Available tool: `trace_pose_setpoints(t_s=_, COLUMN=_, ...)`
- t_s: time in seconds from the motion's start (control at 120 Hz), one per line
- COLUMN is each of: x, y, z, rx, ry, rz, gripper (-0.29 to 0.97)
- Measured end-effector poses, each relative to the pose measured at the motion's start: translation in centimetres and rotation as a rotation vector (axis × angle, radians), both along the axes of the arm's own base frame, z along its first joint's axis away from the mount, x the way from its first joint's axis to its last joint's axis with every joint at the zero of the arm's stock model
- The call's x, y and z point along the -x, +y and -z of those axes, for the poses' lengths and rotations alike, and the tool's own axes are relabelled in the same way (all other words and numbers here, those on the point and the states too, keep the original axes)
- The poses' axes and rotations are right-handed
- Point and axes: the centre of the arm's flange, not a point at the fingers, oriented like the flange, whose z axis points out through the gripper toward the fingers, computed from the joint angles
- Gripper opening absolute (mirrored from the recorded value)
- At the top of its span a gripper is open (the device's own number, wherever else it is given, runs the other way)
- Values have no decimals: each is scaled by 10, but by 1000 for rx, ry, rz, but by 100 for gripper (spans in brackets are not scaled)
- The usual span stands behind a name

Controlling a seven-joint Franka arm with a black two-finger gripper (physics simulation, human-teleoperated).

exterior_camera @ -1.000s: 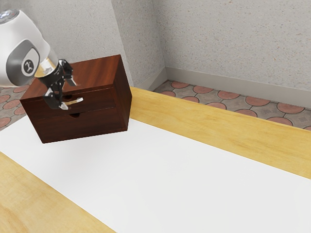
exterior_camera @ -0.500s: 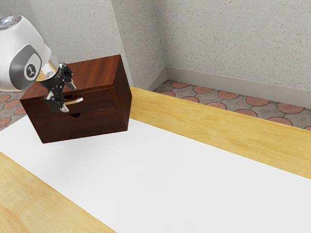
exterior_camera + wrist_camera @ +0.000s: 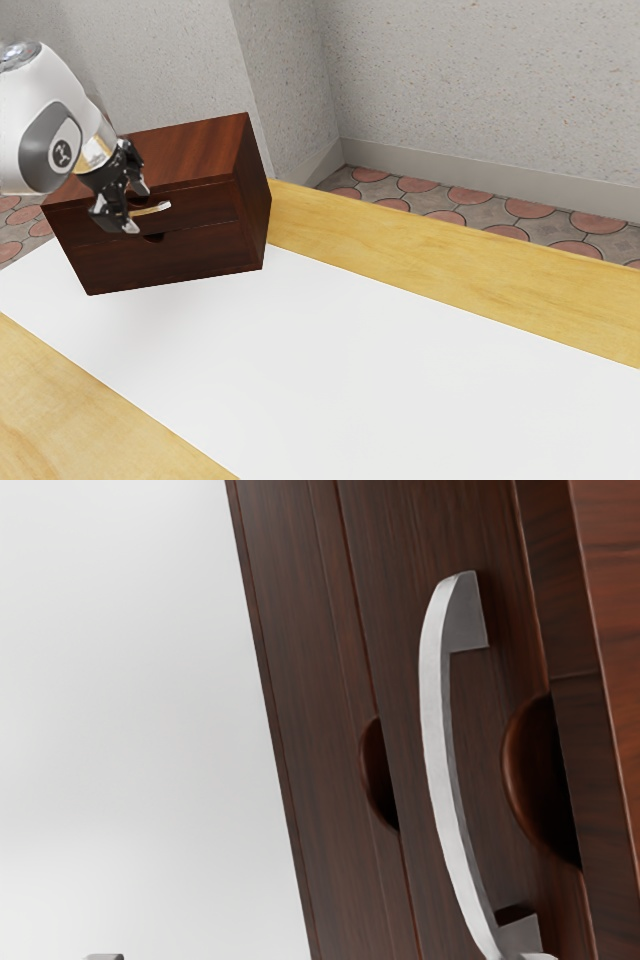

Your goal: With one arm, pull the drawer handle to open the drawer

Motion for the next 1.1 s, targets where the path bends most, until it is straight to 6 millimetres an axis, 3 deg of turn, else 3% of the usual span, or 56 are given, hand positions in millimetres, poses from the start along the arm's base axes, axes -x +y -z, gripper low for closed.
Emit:
trace_pose_setpoints(t_s=0.442, x=-4, y=19, z=15, rx=14, ry=-15, rz=-32, gripper=46)
trace_pose_setpoints(t_s=1.1, x=-11, y=29, z=30, rx=24, ry=-27, rz=-48, gripper=43)
